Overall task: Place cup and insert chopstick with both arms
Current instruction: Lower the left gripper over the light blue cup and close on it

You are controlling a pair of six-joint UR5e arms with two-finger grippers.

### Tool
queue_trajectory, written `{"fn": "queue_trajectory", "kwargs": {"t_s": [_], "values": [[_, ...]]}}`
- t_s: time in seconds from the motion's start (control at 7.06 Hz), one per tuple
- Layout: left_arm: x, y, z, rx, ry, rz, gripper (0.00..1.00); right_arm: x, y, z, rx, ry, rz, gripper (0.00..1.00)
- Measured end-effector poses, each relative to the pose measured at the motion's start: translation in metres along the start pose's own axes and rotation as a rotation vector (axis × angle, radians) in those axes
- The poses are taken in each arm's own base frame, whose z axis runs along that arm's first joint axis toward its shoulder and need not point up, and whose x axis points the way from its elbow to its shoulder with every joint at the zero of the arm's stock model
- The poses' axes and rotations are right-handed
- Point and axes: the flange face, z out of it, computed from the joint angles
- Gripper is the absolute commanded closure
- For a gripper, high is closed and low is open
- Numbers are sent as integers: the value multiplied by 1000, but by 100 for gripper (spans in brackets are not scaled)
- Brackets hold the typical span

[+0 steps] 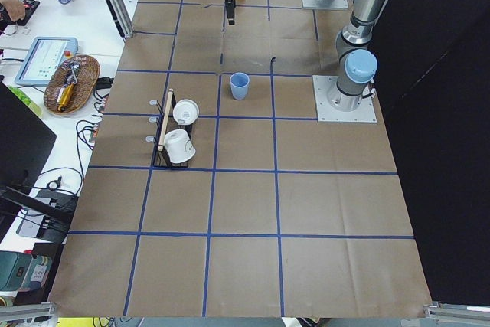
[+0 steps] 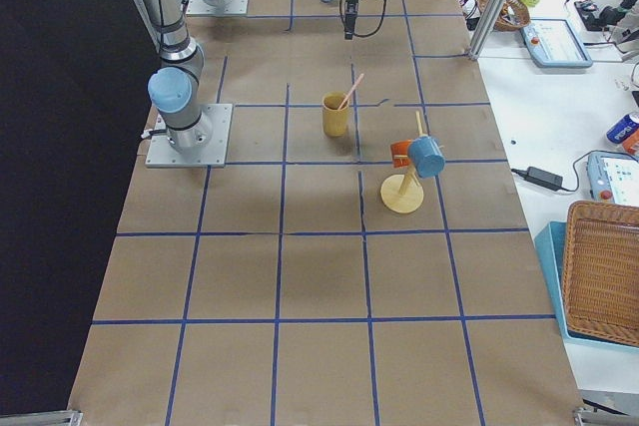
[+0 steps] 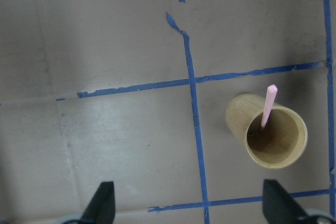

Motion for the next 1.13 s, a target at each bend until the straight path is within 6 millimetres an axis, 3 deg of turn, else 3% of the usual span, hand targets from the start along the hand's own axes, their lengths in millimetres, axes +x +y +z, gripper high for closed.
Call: {"fn": "queue_trajectory", "kwargs": {"t_s": [0.28,0.42,1.13], "values": [[-9,2,-3,3,3,19,0,0,0,0,1,-3,0,0],[-20,-1,9,-23,4,34,0,0,0,0,1,-4,0,0],[-78,3,131,-47,15,52,0,-1,3,-7,14,-11,-1,0]]}}
